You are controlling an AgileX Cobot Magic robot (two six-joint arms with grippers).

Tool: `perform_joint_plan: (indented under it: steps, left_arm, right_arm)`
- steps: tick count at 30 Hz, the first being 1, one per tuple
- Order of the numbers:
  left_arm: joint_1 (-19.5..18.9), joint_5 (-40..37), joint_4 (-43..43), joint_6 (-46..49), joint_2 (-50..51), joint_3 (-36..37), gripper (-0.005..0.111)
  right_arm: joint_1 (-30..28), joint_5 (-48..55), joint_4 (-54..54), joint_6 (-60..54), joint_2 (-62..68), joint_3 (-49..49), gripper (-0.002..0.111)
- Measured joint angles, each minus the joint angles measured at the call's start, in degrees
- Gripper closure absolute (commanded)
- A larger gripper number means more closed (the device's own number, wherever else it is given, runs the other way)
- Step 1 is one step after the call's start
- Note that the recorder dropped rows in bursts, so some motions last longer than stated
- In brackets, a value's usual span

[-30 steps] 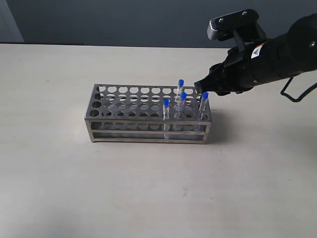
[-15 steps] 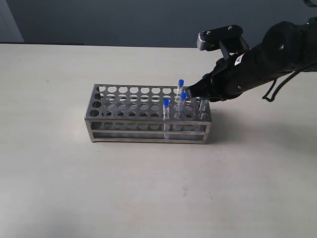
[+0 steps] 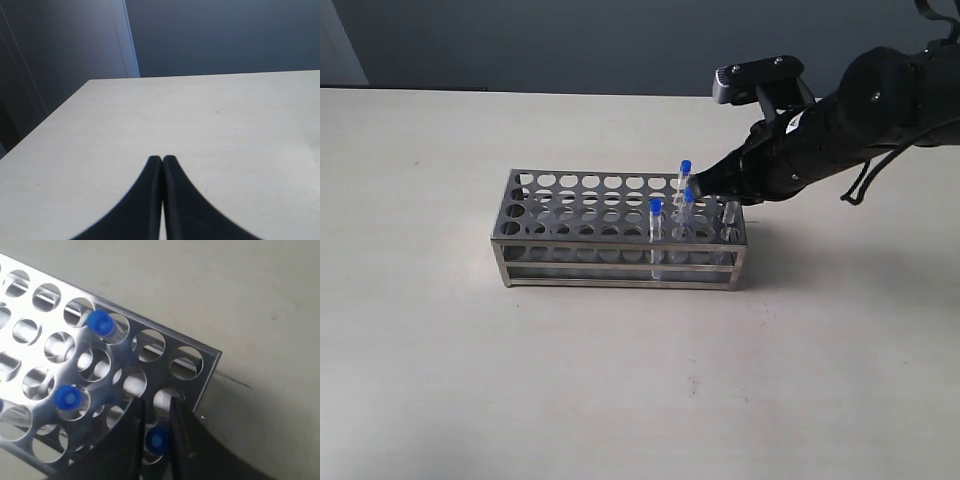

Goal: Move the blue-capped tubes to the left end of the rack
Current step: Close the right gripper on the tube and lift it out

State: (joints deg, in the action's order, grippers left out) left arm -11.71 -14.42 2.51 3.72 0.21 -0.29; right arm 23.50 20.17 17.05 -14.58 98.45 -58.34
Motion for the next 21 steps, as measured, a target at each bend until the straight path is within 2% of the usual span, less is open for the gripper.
perform_joint_plan:
  steps: [21]
  left_arm:
    - [0.00, 0.00, 0.00, 0.00, 0.00, 0.00, 0.106]
  right_arm:
    - [0.00, 0.40, 0.00, -1.93, -11.08, 0.00, 0.109]
